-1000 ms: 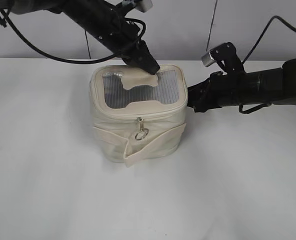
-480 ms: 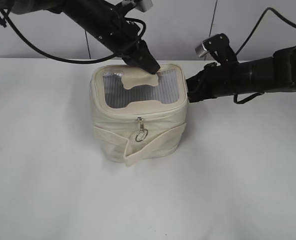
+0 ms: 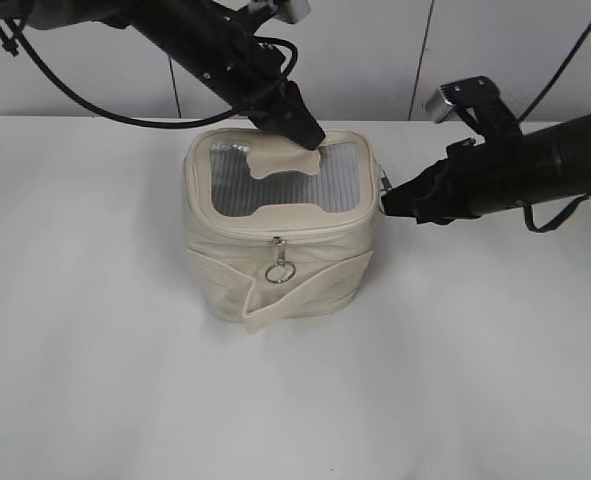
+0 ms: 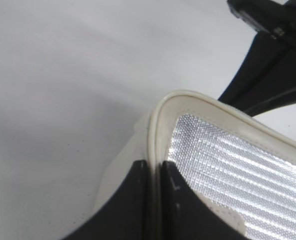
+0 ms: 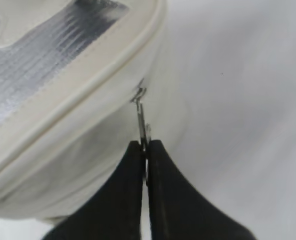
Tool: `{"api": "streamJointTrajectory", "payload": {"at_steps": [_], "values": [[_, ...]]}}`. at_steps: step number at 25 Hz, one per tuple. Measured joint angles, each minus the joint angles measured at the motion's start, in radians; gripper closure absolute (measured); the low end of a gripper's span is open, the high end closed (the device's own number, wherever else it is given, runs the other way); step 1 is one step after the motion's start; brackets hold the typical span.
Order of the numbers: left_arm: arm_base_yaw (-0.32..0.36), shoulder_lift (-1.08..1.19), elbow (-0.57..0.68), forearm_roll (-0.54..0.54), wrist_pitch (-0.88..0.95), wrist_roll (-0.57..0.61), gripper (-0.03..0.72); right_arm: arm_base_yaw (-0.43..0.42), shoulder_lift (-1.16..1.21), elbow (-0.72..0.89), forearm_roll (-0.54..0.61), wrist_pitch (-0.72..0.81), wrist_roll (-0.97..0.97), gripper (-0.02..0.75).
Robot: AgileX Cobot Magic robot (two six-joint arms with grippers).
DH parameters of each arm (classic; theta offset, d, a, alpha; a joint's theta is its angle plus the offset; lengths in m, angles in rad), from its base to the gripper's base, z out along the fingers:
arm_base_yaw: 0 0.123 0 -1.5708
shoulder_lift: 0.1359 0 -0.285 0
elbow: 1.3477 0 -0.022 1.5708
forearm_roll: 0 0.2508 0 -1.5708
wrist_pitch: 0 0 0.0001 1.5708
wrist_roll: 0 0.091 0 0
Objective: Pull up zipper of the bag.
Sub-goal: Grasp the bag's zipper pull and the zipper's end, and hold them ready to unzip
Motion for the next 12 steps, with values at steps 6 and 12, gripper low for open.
{"api": "streamJointTrajectory", "payload": {"at_steps": [6, 12], "values": [[-0.003, 0.000, 0.000, 0.002, -0.008, -0.064, 0.648, -0.003, -0.111, 0.120, -0.004, -0.002, 0.037, 0.729], [-0.006, 0.000, 0.000, 0.009, -0.023, -0.146, 0.649, 0.020, -0.195, 0.194, -0.099, 0.072, 0.107, 0.729]]}}
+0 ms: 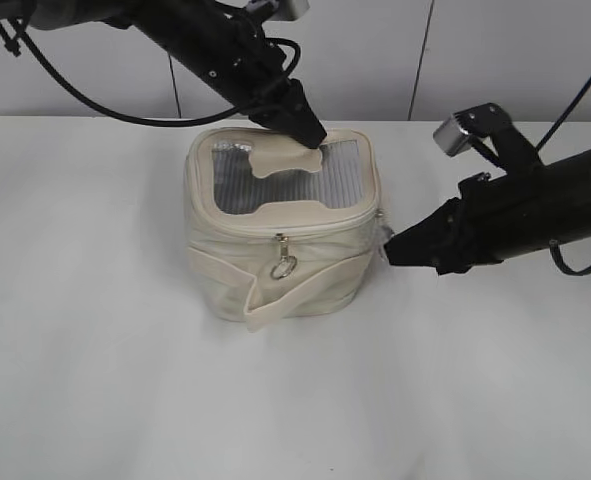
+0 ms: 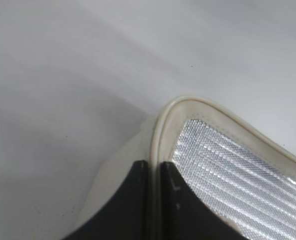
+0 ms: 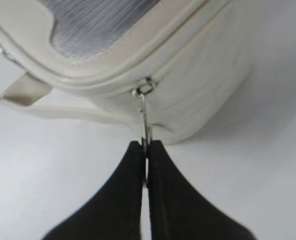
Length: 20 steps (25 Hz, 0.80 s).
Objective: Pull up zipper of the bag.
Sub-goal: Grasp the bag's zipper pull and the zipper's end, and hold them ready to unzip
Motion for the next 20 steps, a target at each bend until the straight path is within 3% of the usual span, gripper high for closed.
{"api": "streamJointTrajectory", "payload": {"at_steps": [5, 13, 20], "values": [[-0.018, 0.000, 0.000, 0.014, -0.021, -0.043, 0.649, 0.115, -0.017, 0.007, -0.086, 0.018, 0.112, 0.729], [-0.051, 0.000, 0.000, 0.030, -0.051, -0.061, 0.649, 0.358, 0.006, -0.055, 0.018, -0.151, 0.155, 0.729], [-0.052, 0.000, 0.000, 0.042, -0.075, -0.089, 0.649, 0.390, 0.079, -0.162, 0.021, -0.145, 0.231, 0.729]]}}
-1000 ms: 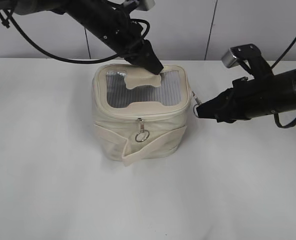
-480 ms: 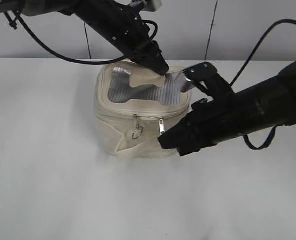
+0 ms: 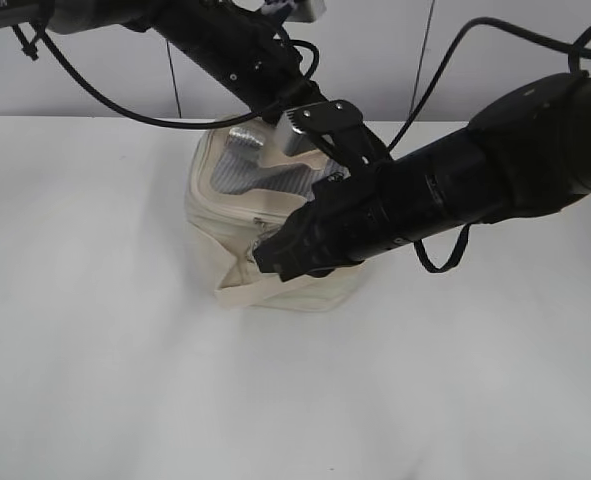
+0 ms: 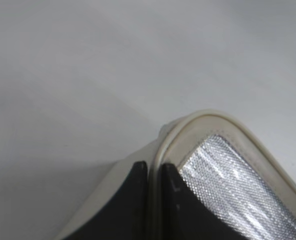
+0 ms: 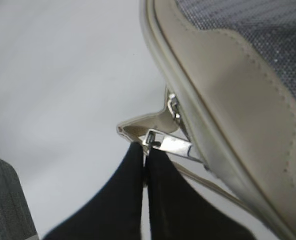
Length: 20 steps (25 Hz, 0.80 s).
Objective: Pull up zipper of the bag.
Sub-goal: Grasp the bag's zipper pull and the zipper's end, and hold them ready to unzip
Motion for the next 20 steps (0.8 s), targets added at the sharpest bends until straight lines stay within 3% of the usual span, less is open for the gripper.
{"api": "streamJointTrajectory", "payload": {"at_steps": [5, 13, 16, 20], "values": [[0.000, 0.000, 0.000, 0.003, -0.004, -0.017, 0.649, 0.005, 0.003, -0.012, -0.053, 0.003, 0.089, 0.729], [0.000, 0.000, 0.000, 0.002, -0.021, -0.090, 0.649, 0.005, -0.005, -0.024, -0.570, 0.021, 0.574, 0.729], [0.000, 0.000, 0.000, 0.002, -0.027, -0.106, 0.649, 0.008, -0.006, -0.028, -0.607, 0.017, 0.630, 0.729], [0.000, 0.000, 0.000, 0.002, -0.034, -0.115, 0.649, 0.032, -0.006, -0.038, -0.547, -0.038, 0.604, 0.729]]}}
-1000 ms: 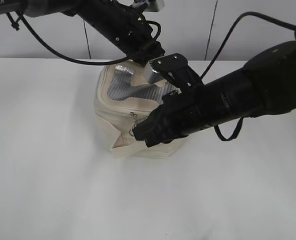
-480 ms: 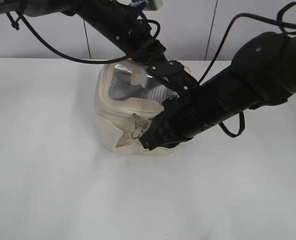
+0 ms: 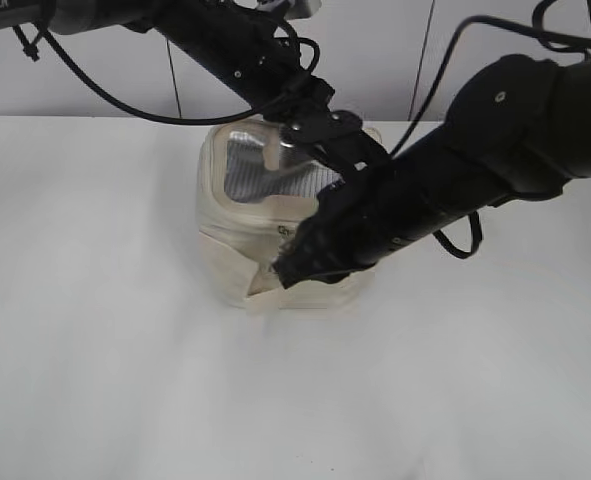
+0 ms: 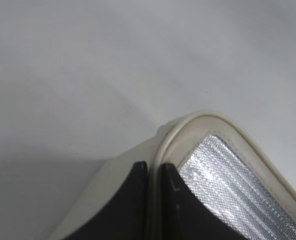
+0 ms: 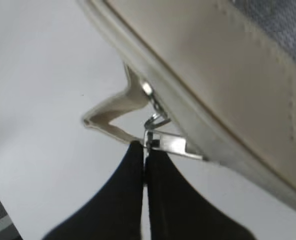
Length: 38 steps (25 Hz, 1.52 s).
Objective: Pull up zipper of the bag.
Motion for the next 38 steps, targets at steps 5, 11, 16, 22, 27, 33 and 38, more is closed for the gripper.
{"api": "streamJointTrajectory", "payload": {"at_steps": [5, 11, 16, 22, 27, 33, 38], "values": [[0.000, 0.000, 0.000, 0.007, -0.011, -0.001, 0.649, 0.061, 0.014, -0.083, 0.089, -0.038, -0.144, 0.729], [0.002, 0.000, 0.000, 0.015, -0.009, 0.006, 0.649, 0.078, 0.037, -0.135, 0.081, -0.032, -0.155, 0.729], [0.002, 0.000, 0.000, 0.011, -0.018, 0.003, 0.641, 0.069, 0.037, -0.146, -0.058, 0.024, 0.019, 0.693], [0.010, 0.000, 0.000, -0.042, -0.091, -0.022, 0.398, 0.032, 0.018, -0.128, -0.122, 0.151, 0.080, 0.377], [0.033, -0.008, 0.000, -0.047, -0.076, -0.025, 0.363, -0.078, -0.060, -0.030, -0.129, 0.153, 0.086, 0.356], [0.049, -0.114, 0.000, 0.034, -0.029, -0.086, 0.407, -0.223, -0.200, 0.074, -0.125, 0.206, 0.088, 0.356], [0.051, -0.221, 0.001, 0.191, 0.046, -0.190, 0.425, -0.272, -0.310, 0.117, -0.127, 0.286, 0.123, 0.356]]}}
